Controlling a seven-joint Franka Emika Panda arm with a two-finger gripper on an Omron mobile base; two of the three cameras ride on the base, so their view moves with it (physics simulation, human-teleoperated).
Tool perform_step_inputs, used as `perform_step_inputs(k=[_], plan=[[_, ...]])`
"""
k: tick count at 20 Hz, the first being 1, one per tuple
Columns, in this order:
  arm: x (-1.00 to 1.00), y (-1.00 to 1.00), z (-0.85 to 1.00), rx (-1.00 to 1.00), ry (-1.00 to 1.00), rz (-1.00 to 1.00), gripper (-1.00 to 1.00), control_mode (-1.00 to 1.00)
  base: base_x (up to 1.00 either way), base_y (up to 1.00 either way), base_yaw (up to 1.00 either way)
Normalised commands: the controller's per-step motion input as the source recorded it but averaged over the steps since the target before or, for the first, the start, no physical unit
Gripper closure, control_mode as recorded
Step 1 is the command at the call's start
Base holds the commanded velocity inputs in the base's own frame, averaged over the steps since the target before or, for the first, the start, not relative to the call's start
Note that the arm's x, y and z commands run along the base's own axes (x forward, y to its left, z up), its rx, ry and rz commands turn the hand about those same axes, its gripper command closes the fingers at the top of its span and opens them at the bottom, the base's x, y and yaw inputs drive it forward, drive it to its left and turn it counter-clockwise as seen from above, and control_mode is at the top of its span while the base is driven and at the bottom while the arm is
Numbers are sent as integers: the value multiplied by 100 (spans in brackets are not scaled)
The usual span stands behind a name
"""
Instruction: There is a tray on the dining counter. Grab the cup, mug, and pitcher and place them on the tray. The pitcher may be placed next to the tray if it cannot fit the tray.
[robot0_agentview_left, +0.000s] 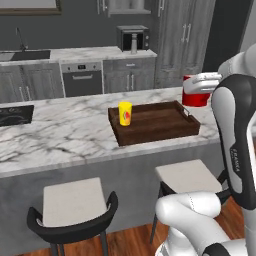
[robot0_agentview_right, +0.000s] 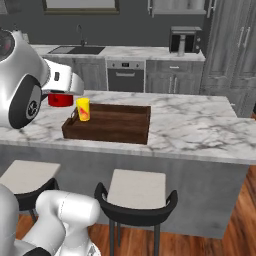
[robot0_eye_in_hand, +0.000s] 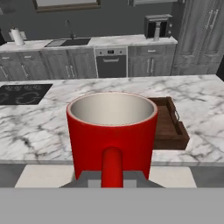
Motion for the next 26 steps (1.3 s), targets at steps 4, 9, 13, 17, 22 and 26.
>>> perform_step_inputs(k=[4, 9, 13, 17, 22, 26], plan=[[0, 0, 0, 0, 0, 0, 100, 100, 34, -1, 0], [0, 0, 0, 0, 0, 0, 100, 100, 20, 0, 0], [16, 0, -3, 0, 0, 0, 100, -100, 5, 0, 0], [25, 0, -25, 0, 0, 0, 100, -100, 0, 0, 0], [31, 0, -41, 0, 2, 0, 100, -100, 0, 0, 0], [27, 0, -48, 0, 0, 0, 100, -100, 0, 0, 0]])
